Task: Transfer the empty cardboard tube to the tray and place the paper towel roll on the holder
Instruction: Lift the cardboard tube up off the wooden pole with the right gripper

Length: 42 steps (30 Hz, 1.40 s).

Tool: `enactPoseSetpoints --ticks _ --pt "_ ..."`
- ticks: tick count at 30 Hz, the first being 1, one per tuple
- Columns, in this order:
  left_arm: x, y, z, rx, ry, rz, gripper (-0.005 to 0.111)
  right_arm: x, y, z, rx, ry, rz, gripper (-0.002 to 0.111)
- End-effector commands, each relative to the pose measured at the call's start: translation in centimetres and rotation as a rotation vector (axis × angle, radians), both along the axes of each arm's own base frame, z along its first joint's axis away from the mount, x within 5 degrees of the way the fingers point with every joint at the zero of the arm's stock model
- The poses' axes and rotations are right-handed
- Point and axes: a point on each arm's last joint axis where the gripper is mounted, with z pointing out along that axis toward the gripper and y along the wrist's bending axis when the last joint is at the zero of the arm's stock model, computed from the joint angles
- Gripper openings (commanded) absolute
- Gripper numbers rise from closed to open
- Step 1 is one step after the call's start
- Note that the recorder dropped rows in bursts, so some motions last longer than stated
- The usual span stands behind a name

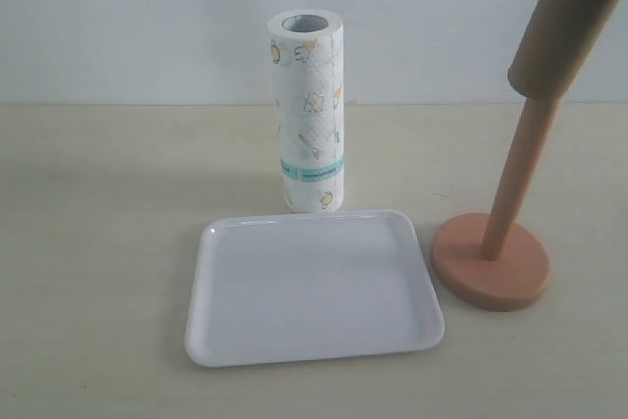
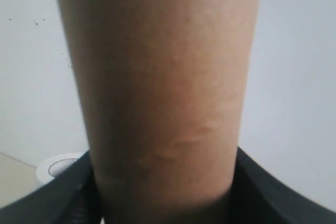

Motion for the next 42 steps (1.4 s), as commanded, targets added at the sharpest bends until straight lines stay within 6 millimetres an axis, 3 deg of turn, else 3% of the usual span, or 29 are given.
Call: enactPoseSetpoints --ticks 1,18,23,33,37,42 --pt "0.0 0.0 -0.1 0.001 0.0 0.0 0.004 -0.2 0.1 1.6 -0.003 -0.033 0.013 0.011" --pt "0.0 0.0 -0.1 0.001 0.0 0.0 0.004 -0.2 0.3 5.9 -0.011 -0.046 0.044 0.011" --pt "0.0 0.0 -0.1 0.001 0.0 0.0 0.004 -0.5 -0.1 7.3 -0.057 -0.028 -0.017 0.011" --pt "0.0 0.0 -0.1 0.001 0.0 0.0 0.004 -4.1 -0.3 10.2 0.003 -0.096 0.001 0.01" --pt "0.0 0.0 -0.1 0.001 0.0 0.0 0.004 -5.3 0.3 11.5 0.008 -0.146 0.098 0.0" --pt "0.0 0.0 -0.1 0.001 0.0 0.0 0.004 -6.5 1.4 12.5 0.014 -0.176 0.25 0.0"
